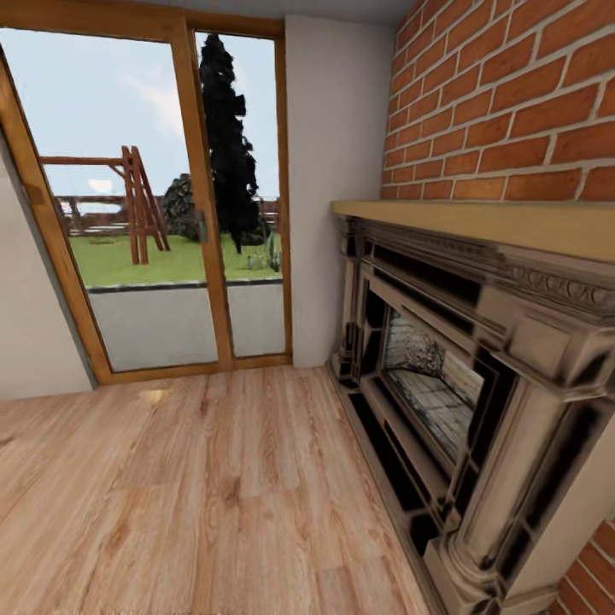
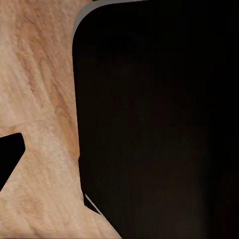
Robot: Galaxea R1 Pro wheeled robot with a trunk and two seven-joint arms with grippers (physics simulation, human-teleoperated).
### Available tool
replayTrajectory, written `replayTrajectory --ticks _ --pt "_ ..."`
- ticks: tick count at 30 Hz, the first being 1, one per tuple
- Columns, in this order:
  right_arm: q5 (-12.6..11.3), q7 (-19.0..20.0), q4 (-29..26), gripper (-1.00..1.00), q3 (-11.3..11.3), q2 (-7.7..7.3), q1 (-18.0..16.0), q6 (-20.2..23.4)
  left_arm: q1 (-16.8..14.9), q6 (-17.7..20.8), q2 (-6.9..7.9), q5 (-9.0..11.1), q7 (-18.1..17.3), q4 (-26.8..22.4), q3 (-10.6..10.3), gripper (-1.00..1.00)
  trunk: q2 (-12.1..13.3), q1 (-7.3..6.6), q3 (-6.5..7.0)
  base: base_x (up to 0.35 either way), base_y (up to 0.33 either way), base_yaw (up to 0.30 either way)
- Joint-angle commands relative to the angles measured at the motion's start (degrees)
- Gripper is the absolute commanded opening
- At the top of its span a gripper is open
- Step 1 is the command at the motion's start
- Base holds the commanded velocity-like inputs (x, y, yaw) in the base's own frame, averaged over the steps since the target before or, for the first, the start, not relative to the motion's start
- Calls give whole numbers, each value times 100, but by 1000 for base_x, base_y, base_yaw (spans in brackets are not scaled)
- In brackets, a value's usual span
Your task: Turn on the radio receiver that's on the table in the living room.
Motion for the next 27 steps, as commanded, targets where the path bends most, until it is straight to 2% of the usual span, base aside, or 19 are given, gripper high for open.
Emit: replayTrajectory --ticks 1,27 --pt "-2 0 0 100 0 -2 0 0 0 0 0 0 0 -3 1 100 0 0 0 0 0 274" --pt "0 0 0 100 0 -1 -2 0 -2 0 1 0 0 -1 -3 100 0 0 0 0 0 274"
